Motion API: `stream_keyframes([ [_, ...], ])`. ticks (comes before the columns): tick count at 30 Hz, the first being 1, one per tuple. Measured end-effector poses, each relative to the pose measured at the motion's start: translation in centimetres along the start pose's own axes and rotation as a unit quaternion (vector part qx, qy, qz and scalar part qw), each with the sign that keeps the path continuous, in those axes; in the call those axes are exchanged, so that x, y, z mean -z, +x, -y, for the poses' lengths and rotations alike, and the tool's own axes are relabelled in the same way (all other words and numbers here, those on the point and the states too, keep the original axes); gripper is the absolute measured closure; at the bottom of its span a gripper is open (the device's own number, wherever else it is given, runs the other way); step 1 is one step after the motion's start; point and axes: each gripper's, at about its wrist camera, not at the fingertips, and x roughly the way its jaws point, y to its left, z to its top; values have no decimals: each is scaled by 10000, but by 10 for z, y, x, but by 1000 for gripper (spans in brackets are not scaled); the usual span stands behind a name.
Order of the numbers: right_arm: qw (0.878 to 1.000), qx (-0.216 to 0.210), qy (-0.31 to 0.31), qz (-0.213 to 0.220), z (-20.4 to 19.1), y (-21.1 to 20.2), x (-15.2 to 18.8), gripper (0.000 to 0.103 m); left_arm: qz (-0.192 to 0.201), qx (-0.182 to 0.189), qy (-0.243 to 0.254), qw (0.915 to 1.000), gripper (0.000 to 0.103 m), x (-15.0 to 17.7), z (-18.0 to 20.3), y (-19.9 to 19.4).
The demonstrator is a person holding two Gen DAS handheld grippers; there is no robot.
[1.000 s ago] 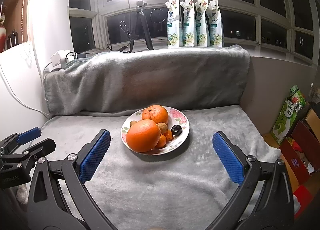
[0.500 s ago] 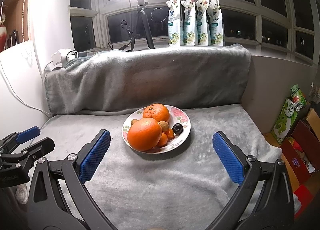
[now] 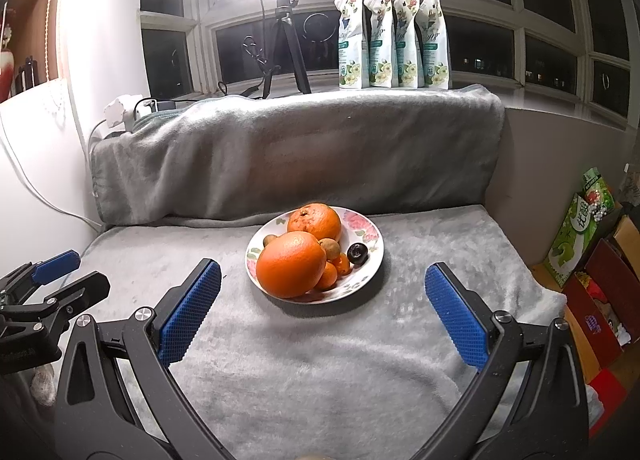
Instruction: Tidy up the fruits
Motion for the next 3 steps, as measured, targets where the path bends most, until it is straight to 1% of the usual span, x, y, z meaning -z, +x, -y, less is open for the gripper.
stream_keyframes([
  [3, 10000, -5, -1, -8, 0, 1, 1, 0, 14, 8, -2, 10000, 16, 0, -1, 1],
])
